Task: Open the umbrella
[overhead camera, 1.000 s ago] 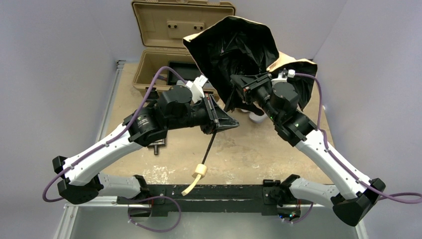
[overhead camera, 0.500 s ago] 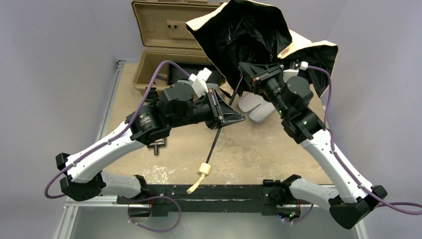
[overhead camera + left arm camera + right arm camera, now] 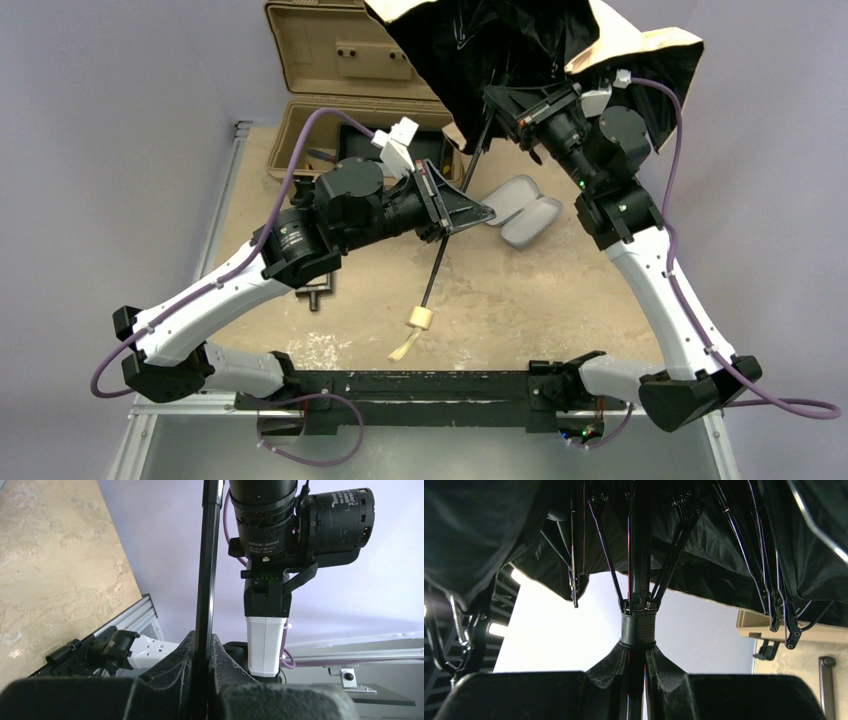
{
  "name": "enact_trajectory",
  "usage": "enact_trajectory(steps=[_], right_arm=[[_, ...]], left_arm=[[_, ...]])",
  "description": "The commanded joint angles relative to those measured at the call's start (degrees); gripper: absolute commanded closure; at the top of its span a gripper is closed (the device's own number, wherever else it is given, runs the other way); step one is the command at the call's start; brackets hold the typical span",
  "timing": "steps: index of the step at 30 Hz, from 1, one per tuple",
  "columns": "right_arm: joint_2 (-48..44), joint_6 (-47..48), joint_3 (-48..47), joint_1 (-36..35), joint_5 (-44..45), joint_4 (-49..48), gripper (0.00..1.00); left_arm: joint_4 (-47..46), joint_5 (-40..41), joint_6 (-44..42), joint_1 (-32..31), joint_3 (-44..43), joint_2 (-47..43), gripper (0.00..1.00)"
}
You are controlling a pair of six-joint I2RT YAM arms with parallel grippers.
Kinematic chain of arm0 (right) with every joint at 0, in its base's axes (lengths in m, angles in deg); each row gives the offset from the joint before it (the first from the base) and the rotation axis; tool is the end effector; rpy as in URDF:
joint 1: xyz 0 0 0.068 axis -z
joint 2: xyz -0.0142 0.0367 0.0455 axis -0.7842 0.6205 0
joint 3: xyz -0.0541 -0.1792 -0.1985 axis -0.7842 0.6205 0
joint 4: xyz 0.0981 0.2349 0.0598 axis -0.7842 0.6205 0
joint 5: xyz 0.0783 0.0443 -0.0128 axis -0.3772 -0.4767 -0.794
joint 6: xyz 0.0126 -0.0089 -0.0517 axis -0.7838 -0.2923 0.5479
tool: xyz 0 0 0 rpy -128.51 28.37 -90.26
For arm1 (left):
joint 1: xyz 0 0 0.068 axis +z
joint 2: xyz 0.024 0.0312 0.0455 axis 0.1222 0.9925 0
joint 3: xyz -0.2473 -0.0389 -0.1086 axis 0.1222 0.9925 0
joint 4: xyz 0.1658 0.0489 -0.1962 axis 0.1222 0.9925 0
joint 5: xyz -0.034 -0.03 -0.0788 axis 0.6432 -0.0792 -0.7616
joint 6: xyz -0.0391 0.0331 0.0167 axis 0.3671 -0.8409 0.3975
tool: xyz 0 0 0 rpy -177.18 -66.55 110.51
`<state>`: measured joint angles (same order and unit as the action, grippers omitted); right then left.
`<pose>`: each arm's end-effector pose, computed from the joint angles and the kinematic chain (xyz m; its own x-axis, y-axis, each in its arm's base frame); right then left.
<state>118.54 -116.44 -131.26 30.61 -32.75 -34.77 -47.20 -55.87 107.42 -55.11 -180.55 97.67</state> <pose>0.2432 0.0983 0.4926 -0.4314 0.8792 -0.2022 -0.2464 0.1008 0.9639 0.1226 -0.2370 0.4815 -0.8923 -0.3462 -0.2897 0.2037 0.2641 -0.9427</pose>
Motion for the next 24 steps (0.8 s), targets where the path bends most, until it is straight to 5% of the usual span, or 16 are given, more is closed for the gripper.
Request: enact_trajectory(steps=[1, 24], right_arm=[[5.34, 3.11, -8.43, 14.15, 36.26, -19.14, 0.91], [19.66, -2.30, -27.12, 30.85, 35.35, -21.62, 0.80]], left_arm=[[21.19, -20.55, 0.60, -5.25, -0.52, -4.96, 1.00], [29.08, -32.80, -5.20, -9.19, 2.45, -6.55, 1.00]])
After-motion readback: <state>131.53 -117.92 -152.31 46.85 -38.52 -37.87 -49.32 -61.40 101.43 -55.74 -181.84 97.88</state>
